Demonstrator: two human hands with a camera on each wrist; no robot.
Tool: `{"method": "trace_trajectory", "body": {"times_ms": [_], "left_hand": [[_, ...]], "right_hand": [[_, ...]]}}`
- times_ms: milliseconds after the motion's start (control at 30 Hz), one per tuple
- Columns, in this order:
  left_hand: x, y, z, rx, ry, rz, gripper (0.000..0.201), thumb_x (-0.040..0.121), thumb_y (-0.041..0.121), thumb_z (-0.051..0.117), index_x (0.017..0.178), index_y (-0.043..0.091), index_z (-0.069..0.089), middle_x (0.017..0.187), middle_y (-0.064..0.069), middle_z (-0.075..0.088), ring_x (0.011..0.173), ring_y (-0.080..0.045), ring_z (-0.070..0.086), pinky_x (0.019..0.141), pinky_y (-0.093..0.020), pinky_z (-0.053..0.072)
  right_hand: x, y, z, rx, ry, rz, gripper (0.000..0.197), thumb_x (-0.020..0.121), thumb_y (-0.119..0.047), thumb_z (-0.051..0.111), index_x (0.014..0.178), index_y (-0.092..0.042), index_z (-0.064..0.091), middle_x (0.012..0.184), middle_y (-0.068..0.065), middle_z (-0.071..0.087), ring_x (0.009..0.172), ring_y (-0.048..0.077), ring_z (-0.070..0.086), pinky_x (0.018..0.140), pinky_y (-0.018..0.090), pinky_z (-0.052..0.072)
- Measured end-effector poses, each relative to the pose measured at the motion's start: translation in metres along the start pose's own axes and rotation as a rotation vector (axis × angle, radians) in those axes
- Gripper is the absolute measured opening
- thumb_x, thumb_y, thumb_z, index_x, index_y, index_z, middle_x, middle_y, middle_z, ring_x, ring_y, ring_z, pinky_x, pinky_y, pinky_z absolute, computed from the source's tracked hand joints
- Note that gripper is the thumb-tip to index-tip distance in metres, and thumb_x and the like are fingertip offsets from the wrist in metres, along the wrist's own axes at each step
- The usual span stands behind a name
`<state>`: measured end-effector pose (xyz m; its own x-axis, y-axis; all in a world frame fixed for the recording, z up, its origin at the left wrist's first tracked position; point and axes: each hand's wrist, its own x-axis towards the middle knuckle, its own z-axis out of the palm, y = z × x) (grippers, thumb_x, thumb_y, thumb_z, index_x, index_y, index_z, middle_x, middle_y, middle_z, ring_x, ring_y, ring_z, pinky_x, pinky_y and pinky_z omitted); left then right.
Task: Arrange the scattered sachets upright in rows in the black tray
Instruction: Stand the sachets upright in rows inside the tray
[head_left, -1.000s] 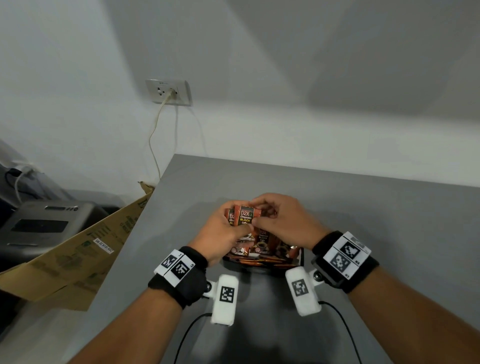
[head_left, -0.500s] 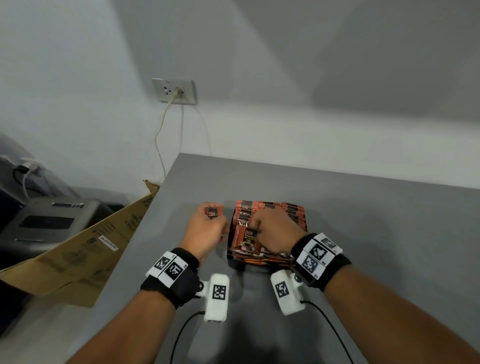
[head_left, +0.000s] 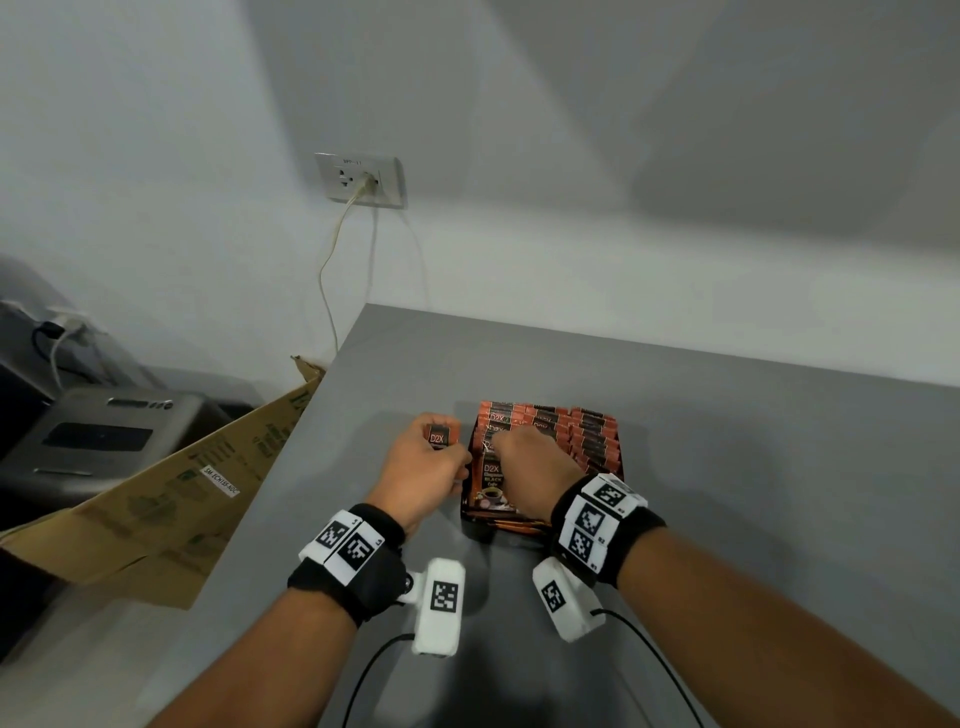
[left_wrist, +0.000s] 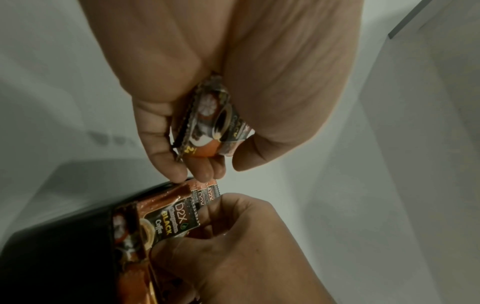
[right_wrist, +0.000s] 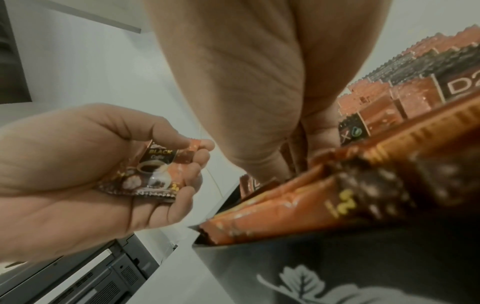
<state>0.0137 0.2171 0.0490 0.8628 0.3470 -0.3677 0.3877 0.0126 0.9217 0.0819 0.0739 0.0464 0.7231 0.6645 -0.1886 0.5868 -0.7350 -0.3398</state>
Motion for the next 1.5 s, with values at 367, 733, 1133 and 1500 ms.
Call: {"method": "trace_trajectory", "body": {"times_ms": [367, 733, 1133, 1500], "left_hand": [[-0.005, 0.004, 0.001, -0.136, 0.014, -0.035, 0.032, 0.089, -0.007, 0.043, 0.108, 0.015, 0.058, 0.084, -0.014, 0.065, 0.072, -0.023, 0.064, 0.065, -0.04, 0.058], [-0.014, 0.022, 0.016, -0.199, -0.223, 0.118, 0.039, 0.084, -0.013, 0.068, 0.116, 0.008, 0.059, 0.091, -0.008, 0.072, 0.081, -0.019, 0.072, 0.068, -0.036, 0.061], [-0.007, 0.013, 0.014, 0.076, -0.116, 0.09, 0.016, 0.09, 0.001, 0.058, 0.094, 0.015, 0.065, 0.072, 0.0, 0.067, 0.069, -0.017, 0.062, 0.074, -0.039, 0.054], [-0.009, 0.011, 0.016, 0.139, -0.151, 0.066, 0.016, 0.091, 0.002, 0.06, 0.102, 0.012, 0.063, 0.074, -0.004, 0.065, 0.07, -0.021, 0.061, 0.075, -0.041, 0.055]], "right_hand": [[-0.003, 0.001, -0.001, 0.118, 0.001, 0.052, 0.035, 0.082, 0.008, 0.061, 0.109, -0.013, 0.052, 0.11, 0.006, 0.052, 0.097, 0.024, 0.056, 0.083, 0.033, 0.05], [-0.027, 0.011, -0.066, 0.547, 0.13, 0.038, 0.018, 0.089, -0.023, 0.068, 0.106, -0.027, 0.072, 0.098, -0.013, 0.073, 0.087, -0.001, 0.066, 0.077, 0.017, 0.051], [-0.049, 0.068, -0.042, 0.223, -0.048, 0.183, 0.017, 0.092, -0.012, 0.068, 0.104, -0.023, 0.068, 0.098, -0.007, 0.07, 0.08, 0.007, 0.068, 0.071, 0.023, 0.057], [-0.032, 0.063, -0.017, 0.08, 0.014, 0.123, 0.017, 0.089, -0.006, 0.066, 0.099, -0.02, 0.066, 0.106, -0.004, 0.064, 0.09, 0.013, 0.062, 0.082, 0.028, 0.056]]}}
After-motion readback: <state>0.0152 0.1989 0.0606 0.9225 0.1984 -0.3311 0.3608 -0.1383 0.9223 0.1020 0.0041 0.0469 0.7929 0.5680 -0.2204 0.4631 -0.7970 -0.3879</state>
